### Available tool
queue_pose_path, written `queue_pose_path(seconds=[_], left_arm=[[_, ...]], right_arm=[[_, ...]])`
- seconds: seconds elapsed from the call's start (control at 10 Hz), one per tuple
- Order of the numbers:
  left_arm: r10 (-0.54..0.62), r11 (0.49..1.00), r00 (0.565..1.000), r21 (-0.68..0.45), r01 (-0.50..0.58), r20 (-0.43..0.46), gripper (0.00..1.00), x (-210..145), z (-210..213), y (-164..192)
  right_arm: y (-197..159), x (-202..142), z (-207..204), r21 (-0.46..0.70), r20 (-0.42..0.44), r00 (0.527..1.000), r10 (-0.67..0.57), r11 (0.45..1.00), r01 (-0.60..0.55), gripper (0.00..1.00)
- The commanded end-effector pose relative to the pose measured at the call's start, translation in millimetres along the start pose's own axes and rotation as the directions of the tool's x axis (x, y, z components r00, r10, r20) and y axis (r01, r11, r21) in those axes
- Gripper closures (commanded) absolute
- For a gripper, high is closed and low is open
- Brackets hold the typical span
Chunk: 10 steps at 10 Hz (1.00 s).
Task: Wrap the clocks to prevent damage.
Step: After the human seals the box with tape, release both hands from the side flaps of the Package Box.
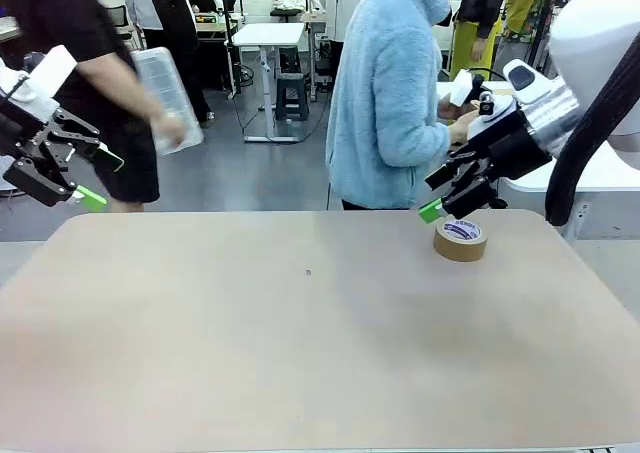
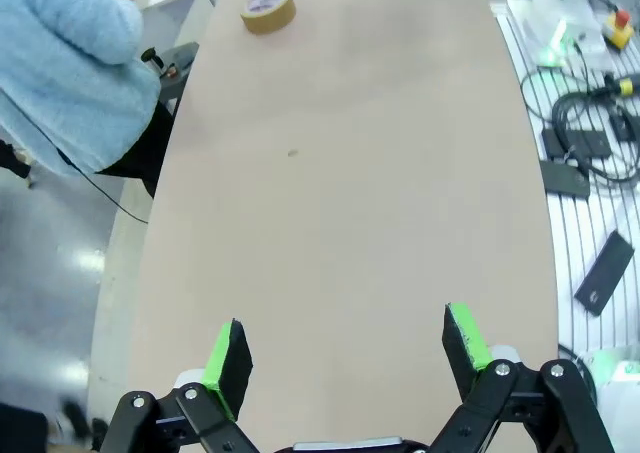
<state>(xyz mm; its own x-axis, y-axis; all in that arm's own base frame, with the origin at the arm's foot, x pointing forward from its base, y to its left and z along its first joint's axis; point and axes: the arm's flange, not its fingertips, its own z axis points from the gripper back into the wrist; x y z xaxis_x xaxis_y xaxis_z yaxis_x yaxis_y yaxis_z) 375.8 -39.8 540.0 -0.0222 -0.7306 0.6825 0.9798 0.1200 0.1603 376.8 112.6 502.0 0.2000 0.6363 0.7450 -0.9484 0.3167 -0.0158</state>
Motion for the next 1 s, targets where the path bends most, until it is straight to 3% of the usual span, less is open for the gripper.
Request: queue_pose_path(seconds=[0.0, 0.2, 0.3, 0.5, 0.9], left_arm=[[0.092, 0.995, 0.974, -0.051, -0.083, 0.207, 0.00, -13.4, 6.6, 13.7], [0.252, 0.964, 0.894, -0.180, -0.197, 0.370, 0.00, -39.8, 3.9, 27.1], [0.299, 0.944, 0.878, -0.250, -0.215, 0.374, 0.00, -52.8, 0.5, 26.7], [0.354, 0.909, 0.855, -0.355, -0.219, 0.378, 0.00, -68.2, 8.7, 27.5], [0.318, 0.926, 0.844, -0.332, -0.179, 0.432, 0.00, -80.4, 46.9, 13.7]], right_arm=[[-16.4, -16.9, 27.6, 0.096, 0.246, 0.967, -0.064, 0.995, 0.041, 0.00], [-25.5, -44.0, 53.7, 0.231, 0.433, 0.887, -0.159, 0.971, 0.062, 0.00], [-25.5, -58.1, 64.5, 0.241, 0.465, 0.870, -0.167, 0.969, 0.057, 0.00], [-26.1, -74.6, 68.7, 0.262, 0.434, 0.884, -0.175, 0.963, 0.062, 0.00], [-30.5, -80.9, 62.6, 0.247, 0.366, 0.915, -0.171, 0.966, 0.082, 0.00]])
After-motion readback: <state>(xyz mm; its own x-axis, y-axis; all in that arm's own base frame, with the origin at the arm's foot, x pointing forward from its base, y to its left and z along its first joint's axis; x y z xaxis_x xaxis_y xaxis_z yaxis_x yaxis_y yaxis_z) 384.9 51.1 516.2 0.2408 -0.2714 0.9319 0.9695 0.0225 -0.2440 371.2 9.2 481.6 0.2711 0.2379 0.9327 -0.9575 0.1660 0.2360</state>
